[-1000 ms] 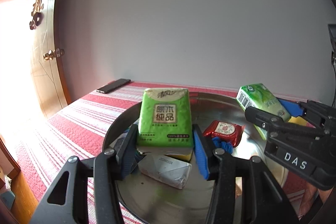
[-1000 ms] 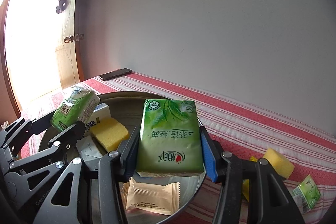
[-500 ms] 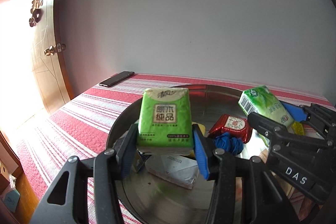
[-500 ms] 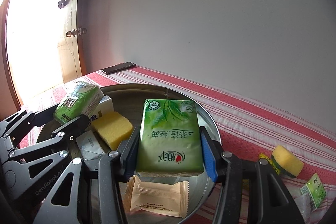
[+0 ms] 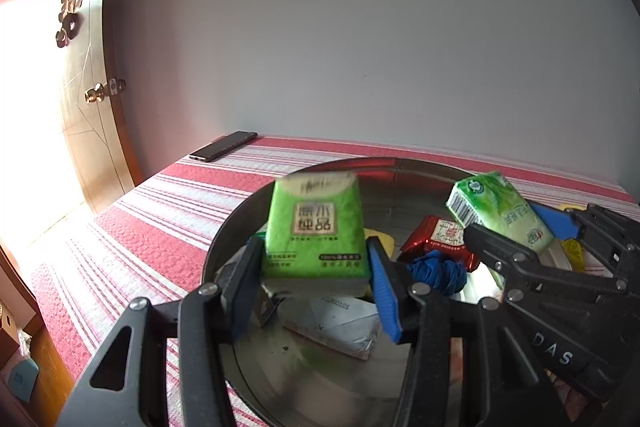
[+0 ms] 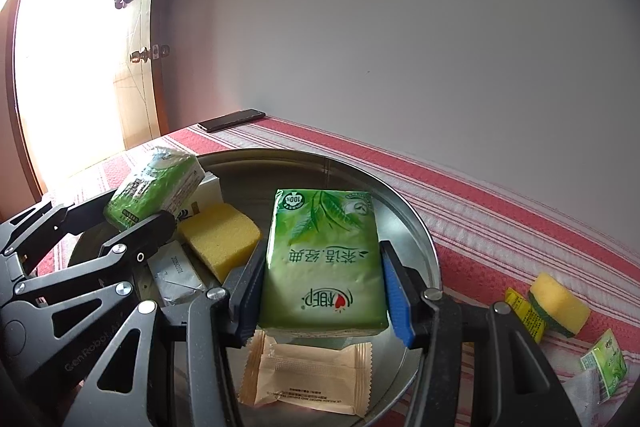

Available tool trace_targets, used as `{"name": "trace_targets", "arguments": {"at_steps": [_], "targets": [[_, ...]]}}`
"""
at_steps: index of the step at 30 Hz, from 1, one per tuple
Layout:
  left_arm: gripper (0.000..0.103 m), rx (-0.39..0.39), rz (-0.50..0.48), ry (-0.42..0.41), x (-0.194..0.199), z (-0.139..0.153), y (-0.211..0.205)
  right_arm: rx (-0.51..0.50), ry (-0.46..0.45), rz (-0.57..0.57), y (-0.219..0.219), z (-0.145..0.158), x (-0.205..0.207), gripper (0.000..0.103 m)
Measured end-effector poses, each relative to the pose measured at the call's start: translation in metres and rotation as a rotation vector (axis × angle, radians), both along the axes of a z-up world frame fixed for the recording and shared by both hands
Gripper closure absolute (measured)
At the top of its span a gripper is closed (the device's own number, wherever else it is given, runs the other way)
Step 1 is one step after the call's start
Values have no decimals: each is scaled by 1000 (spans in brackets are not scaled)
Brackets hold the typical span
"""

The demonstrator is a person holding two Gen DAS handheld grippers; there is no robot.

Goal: Organize objects
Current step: 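Lower both green tissue packs into the tin bowl and open both grippers, then grasp the white wrapped bar with the right gripper while the left moves toward the yellow sponge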

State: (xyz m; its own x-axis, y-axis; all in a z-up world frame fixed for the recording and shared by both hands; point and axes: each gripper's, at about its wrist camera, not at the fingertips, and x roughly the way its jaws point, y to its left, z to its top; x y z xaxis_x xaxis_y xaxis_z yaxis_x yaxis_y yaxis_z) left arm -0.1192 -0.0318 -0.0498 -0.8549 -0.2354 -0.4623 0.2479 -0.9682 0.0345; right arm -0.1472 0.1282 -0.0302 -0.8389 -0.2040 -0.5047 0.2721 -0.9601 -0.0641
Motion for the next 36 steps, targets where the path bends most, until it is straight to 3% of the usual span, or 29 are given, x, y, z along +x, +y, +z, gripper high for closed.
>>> {"name": "trace_targets", "arguments": {"at_steps": [7,10,16,22,27,30,36], "targets": [[23,-4,21,24,7,3,2,-7,24,-35,9,4,6,42],[20,-3,17,35,9,4,6,-29,51,-60,21,8,14,33],[10,-24,8,68,16,8,20,-49,99,-133,60,21,40,32],[5,-27,-25,90,21,14,37,-24,69,-303,120,18,58,32],[5,-49,-81,95,22,17,60,-91,-21,-432,180,2,71,32],[5,-64,-116,91,22,18,76,-127,-75,-449,198,-4,76,32],[5,-111,-197,112,27,26,113,-86,-156,-453,202,-11,71,32]]}}
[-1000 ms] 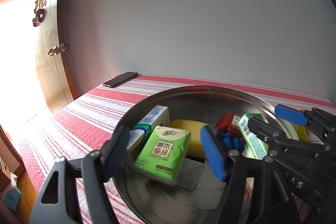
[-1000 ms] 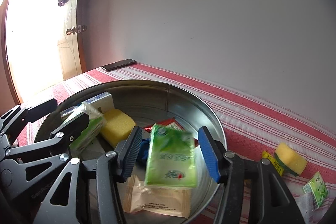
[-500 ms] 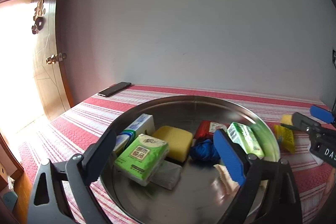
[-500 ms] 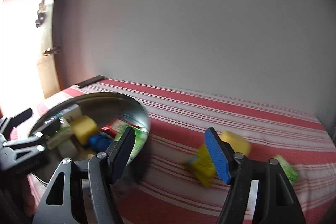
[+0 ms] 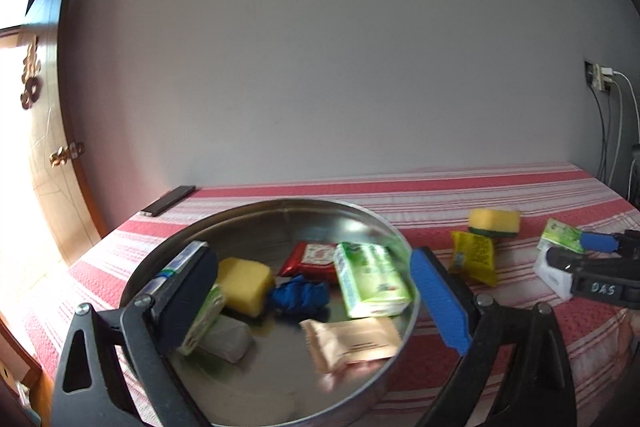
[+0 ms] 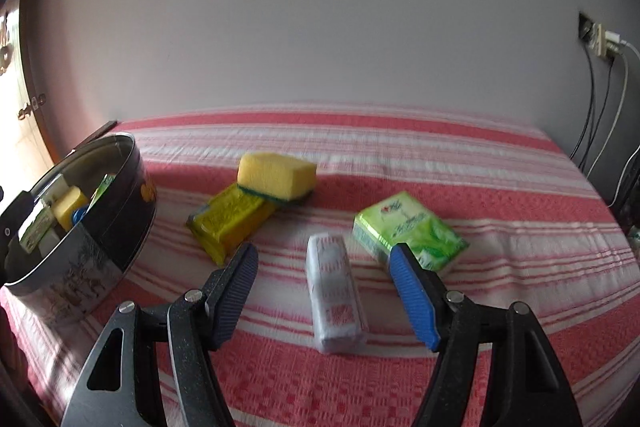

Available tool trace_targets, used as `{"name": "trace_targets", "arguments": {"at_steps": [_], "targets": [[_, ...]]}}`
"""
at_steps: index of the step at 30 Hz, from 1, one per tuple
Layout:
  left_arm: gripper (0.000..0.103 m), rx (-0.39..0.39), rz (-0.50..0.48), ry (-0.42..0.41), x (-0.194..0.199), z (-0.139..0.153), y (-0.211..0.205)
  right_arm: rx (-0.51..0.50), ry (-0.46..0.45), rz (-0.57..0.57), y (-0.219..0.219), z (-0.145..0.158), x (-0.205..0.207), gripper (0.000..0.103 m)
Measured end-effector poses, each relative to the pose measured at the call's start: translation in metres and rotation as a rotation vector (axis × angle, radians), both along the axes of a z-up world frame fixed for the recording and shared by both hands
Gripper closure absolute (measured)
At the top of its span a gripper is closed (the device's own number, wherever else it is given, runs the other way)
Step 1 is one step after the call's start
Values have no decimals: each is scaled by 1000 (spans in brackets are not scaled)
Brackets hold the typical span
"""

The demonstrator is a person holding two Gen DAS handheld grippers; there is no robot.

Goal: Organize objects
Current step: 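Grasp the white wrapped bar with the right gripper while the left moves toward the yellow sponge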

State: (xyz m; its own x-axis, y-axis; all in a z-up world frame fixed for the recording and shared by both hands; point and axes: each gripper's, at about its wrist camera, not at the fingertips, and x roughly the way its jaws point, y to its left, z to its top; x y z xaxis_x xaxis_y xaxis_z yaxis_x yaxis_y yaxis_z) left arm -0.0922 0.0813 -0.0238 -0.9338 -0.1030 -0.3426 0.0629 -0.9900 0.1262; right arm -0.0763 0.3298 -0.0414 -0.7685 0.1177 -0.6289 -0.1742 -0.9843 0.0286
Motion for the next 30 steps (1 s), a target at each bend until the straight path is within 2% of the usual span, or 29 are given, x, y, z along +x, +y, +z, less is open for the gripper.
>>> {"name": "trace_targets", "arguments": {"at_steps": [2,4,5,7,9,18,26,28,30], "targets": [[4,-11,-19,4,0,2,8,-8,-28,2,3,-4,-2,36],[4,-23,-42,1,-1,4,18,-21,-76,7,6,-11,-6,48],[4,-27,-53,-2,-3,4,22,-34,-98,13,7,-14,-9,51],[4,-37,-72,-13,-5,5,30,-47,-126,23,8,-19,-13,71],[4,-42,-93,-22,-8,5,37,-41,-110,29,7,-17,-10,77],[4,-88,-169,-64,-28,5,76,-41,-13,-18,23,-6,-11,77],[4,-147,-277,-154,-57,-8,124,-66,30,-65,45,-4,-13,77],[6,-132,-331,-198,-67,-12,132,-86,35,-68,49,-4,-12,77],[9,-125,-332,-237,-78,-19,135,-87,44,-71,50,-2,-10,77]]}}
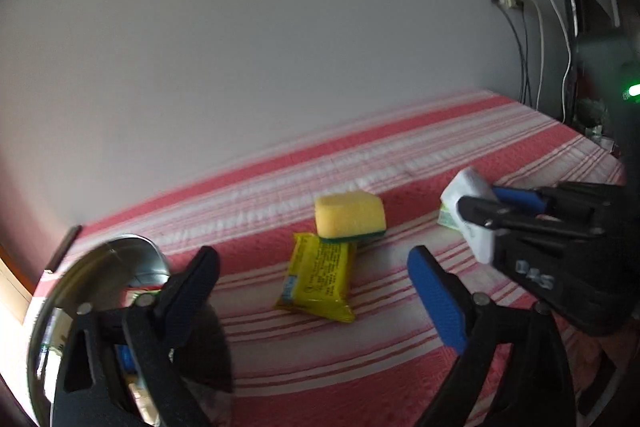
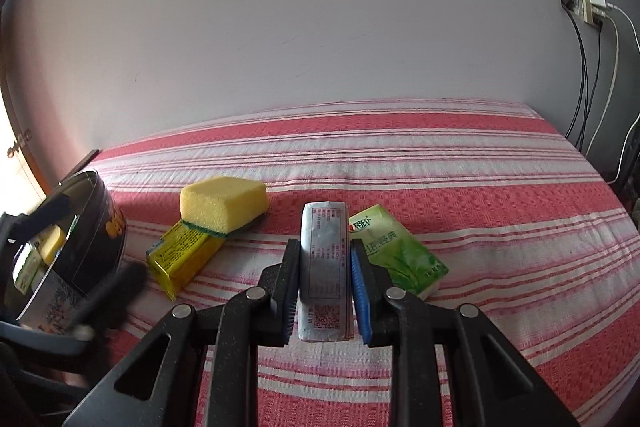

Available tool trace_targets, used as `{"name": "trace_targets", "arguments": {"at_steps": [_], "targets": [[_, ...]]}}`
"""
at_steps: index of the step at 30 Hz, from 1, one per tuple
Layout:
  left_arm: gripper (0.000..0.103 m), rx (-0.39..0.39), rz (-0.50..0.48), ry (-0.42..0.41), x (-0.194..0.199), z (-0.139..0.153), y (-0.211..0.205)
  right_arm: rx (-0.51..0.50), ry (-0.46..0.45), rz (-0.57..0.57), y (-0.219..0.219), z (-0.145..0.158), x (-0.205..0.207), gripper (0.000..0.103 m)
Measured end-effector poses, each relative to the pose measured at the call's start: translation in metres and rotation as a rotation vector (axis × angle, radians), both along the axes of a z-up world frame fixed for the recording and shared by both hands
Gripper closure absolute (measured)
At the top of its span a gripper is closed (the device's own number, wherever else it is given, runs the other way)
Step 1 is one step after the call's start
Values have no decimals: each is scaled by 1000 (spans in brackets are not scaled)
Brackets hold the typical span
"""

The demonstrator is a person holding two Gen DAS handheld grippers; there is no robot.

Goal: Organize objects
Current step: 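Grasp the yellow sponge with the left gripper while the right holds the white bar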

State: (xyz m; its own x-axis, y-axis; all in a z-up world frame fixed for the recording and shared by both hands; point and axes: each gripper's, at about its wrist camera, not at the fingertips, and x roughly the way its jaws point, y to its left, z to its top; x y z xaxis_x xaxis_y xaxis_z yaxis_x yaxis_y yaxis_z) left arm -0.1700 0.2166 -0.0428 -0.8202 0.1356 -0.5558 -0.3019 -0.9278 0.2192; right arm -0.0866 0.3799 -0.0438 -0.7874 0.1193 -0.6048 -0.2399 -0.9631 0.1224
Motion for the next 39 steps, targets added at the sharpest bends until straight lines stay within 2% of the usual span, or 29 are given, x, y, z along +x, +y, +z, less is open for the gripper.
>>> {"name": "trace_targets", "arguments": {"at_steps": [4,8,11,14,20,23,24,27,33,39], "targets": [[10,16,22,-61,-17,-8,1,24,15,-6,-3,2,2,77],[10,53,20,-60,-21,-4,5,16,18,-28,0,2,4,77],[11,24,26,-35,-23,-4,14,1,8,-38,4,1,2,77],[11,36,27,-76,-32,-7,12,-7,7,-50,6,1,-1,77],[11,-3,10,-65,-45,-12,24,-9,9,-83,10,1,0,77],[11,-11,-6,-93,-52,-20,29,16,26,-93,7,5,5,77],[16,-11,-3,-103,-55,-23,29,30,32,-93,4,6,6,77],[51,12,-11,-150,-61,-26,25,64,43,-97,-1,8,8,77],[53,36,-2,-127,-53,-23,18,64,56,-106,-2,9,12,77],[53,48,18,-31,-27,-13,7,68,81,-112,-1,11,16,77]]}}
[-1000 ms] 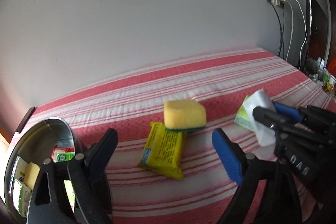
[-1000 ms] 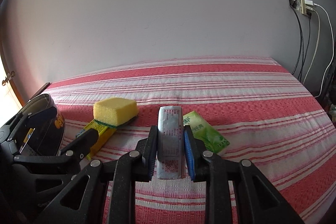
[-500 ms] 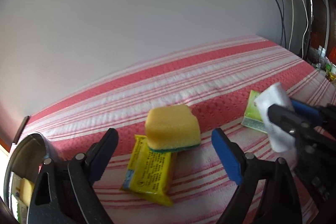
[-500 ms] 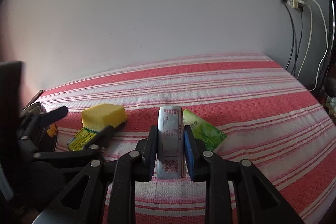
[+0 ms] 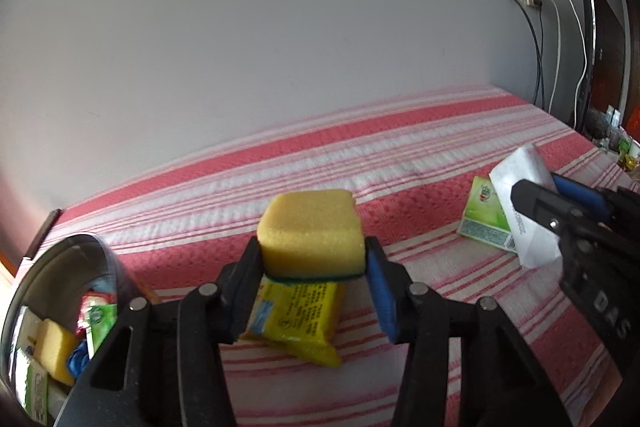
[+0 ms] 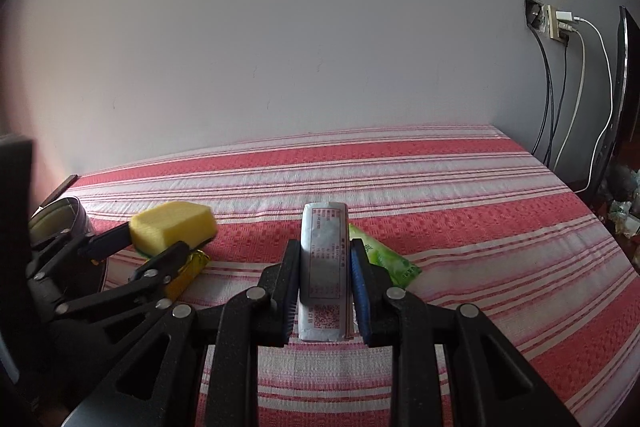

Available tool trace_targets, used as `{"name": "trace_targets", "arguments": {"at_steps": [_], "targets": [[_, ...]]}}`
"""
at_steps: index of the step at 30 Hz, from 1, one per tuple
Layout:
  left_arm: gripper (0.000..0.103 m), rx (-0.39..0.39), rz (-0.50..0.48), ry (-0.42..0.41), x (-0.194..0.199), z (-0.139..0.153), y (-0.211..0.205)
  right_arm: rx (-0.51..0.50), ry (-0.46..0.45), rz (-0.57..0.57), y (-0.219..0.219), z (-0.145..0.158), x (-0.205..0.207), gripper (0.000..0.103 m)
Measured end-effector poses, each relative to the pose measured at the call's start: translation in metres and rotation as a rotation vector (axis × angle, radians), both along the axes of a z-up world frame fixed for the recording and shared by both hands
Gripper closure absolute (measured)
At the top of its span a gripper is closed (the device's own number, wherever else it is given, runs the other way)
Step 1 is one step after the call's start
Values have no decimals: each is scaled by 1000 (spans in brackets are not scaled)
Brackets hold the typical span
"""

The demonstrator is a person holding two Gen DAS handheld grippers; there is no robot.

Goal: Organize objects
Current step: 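Grasp the yellow sponge with the left gripper while the right holds the white bar, then carry the yellow sponge and white bar over the tin bowl with both grippers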

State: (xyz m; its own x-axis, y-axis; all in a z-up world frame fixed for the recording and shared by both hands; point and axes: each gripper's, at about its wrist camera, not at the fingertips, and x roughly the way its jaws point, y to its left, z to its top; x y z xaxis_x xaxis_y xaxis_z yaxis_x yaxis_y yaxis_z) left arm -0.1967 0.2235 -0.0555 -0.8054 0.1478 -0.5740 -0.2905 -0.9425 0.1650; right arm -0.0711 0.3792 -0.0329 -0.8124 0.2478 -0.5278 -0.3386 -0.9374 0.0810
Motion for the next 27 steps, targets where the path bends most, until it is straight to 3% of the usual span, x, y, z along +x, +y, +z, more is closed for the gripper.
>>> {"name": "trace_targets", "arguments": {"at_steps": [13,27], "targets": [[53,7,-4,203,41,18,-7,45,49,-3,-9,7,8,77],[53,58,16,240,58,27,-26,87,120,25,-19,14,21,77]]}}
